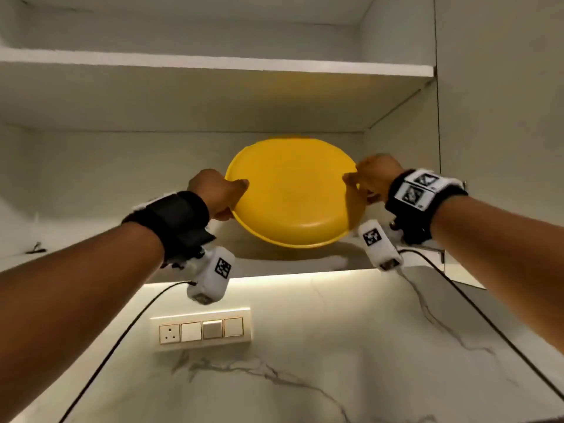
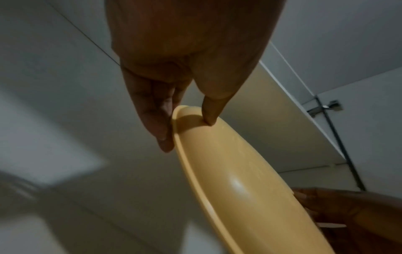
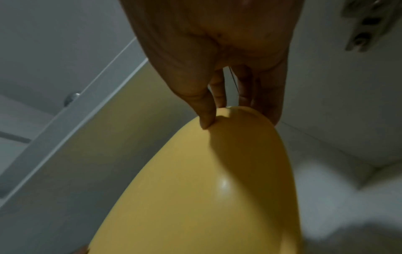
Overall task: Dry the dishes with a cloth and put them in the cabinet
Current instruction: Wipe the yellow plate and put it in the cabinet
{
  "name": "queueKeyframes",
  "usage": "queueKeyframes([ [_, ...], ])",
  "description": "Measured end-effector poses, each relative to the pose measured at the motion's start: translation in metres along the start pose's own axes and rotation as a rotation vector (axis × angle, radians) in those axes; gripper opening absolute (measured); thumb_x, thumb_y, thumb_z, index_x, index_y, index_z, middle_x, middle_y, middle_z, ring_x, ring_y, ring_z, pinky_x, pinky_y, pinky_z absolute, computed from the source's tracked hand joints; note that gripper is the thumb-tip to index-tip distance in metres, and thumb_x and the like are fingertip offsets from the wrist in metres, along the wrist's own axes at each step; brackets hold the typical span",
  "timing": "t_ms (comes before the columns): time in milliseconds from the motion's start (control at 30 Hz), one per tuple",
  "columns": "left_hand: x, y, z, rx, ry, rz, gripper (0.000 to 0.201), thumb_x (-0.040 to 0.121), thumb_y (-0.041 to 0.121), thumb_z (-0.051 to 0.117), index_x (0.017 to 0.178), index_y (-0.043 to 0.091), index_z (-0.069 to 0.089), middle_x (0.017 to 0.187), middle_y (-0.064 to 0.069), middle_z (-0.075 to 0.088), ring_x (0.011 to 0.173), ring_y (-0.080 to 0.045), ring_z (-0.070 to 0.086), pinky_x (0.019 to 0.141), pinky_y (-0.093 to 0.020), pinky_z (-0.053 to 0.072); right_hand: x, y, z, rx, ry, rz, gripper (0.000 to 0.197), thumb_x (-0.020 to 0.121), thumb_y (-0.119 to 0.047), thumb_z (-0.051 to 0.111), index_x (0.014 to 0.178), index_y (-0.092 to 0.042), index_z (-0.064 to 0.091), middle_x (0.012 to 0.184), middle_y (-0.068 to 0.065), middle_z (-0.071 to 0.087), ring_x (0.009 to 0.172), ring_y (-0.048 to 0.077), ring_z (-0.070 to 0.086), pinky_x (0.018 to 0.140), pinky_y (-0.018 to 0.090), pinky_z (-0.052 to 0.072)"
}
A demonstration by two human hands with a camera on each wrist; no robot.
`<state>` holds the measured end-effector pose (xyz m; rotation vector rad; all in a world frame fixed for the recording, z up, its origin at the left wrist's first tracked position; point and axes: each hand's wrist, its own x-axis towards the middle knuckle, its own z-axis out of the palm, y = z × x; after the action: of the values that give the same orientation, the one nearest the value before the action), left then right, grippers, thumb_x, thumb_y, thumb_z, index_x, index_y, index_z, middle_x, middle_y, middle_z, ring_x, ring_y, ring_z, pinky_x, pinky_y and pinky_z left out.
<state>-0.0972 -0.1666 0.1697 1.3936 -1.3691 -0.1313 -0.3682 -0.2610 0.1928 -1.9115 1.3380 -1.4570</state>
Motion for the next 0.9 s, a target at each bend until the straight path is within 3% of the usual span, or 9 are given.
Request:
queueKeyframes([
  [67,0.024,0.004,0.016,-0.025,-0.002,-0.034,0.032,0.087,0.035,0.066,0.074,0.007,0.058,0.079,-0.020,0.067,0.078,-0.036,0.071,0.081,-0.047,0.058,0.039,0.006,-0.004,-0.070,0.001,-0.061,0.023,0.080,-0.025,0.073,0.096,-0.020,0.057,0.101,0.008,0.066,0.089,0.026,0.068,0.076,0.041,0.059],
  [167,0.057,0.004,0.037,0.004,0.040,-0.048,0.030,0.086,0.034,0.068,0.075,0.007,0.058,0.081,-0.019,0.067,0.077,-0.035,0.071,0.081,-0.047,0.058,0.073,0.013,-0.002,-0.073,-0.013,-0.107,0.027,0.083,-0.018,0.069,0.102,-0.022,0.051,0.087,-0.004,0.055,0.074,0.013,0.058,0.058,0.026,0.049],
  [333,0.097,-0.008,0.065,0.080,0.090,-0.092,0.031,0.086,0.033,0.068,0.069,0.011,0.055,0.052,-0.007,0.064,0.076,-0.036,0.071,0.081,-0.048,0.058,0.116,0.037,0.020,-0.083,-0.014,-0.143,0.042,0.084,-0.010,0.062,0.126,-0.015,0.054,0.107,0.003,0.051,0.096,0.024,0.057,0.090,0.042,0.054],
  [400,0.109,-0.017,0.072,0.096,0.088,-0.102,0.028,0.085,0.033,0.069,0.072,0.010,0.058,0.060,-0.011,0.064,0.078,-0.037,0.071,0.081,-0.049,0.057,0.131,0.048,0.032,-0.076,-0.012,-0.152,0.047,0.085,-0.007,0.059,0.131,-0.013,0.050,0.114,0.007,0.054,0.102,0.025,0.057,0.094,0.044,0.052],
  [467,0.114,-0.022,0.076,0.079,0.092,-0.125,0.025,0.086,0.031,0.069,0.077,0.009,0.060,0.074,-0.014,0.063,0.080,-0.038,0.070,0.081,-0.050,0.057,0.140,0.057,0.042,-0.088,-0.015,-0.161,0.049,0.085,-0.006,0.059,0.132,-0.014,0.049,0.122,0.011,0.056,0.109,0.029,0.058,0.095,0.045,0.051],
  [567,0.117,-0.029,0.081,0.045,0.088,-0.178,0.026,0.087,0.028,0.068,0.092,0.003,0.061,0.088,-0.017,0.061,0.082,-0.037,0.066,0.081,-0.049,0.057,0.149,0.067,0.057,-0.124,-0.050,-0.164,0.052,0.083,-0.008,0.063,0.132,-0.016,0.049,0.116,0.007,0.054,0.107,0.027,0.058,0.096,0.045,0.051],
  [667,0.121,-0.031,0.082,0.014,0.081,-0.219,0.026,0.089,0.025,0.067,0.102,0.005,0.056,0.094,-0.015,0.058,0.078,-0.034,0.062,0.070,-0.042,0.056,0.156,0.069,0.064,-0.128,-0.067,-0.161,0.054,0.081,-0.007,0.064,0.132,-0.017,0.049,0.116,0.007,0.055,0.102,0.023,0.057,0.095,0.045,0.051],
  [800,0.128,-0.036,0.083,-0.013,0.068,-0.241,0.020,0.089,0.021,0.067,0.095,0.005,0.056,0.082,-0.011,0.056,0.067,-0.027,0.058,0.053,-0.034,0.050,0.161,0.068,0.068,-0.221,-0.058,-0.129,0.054,0.080,-0.011,0.067,0.129,-0.025,0.047,0.113,0.010,0.059,0.096,0.027,0.062,0.088,0.047,0.055],
  [900,0.133,-0.039,0.084,0.015,0.069,-0.255,0.022,0.088,0.023,0.069,0.081,0.007,0.054,0.081,-0.013,0.056,0.070,-0.031,0.060,0.055,-0.034,0.052,0.162,0.067,0.069,-0.295,-0.071,-0.096,0.054,0.080,-0.014,0.068,0.126,-0.029,0.045,0.106,0.008,0.058,0.093,0.034,0.065,0.085,0.050,0.056],
])
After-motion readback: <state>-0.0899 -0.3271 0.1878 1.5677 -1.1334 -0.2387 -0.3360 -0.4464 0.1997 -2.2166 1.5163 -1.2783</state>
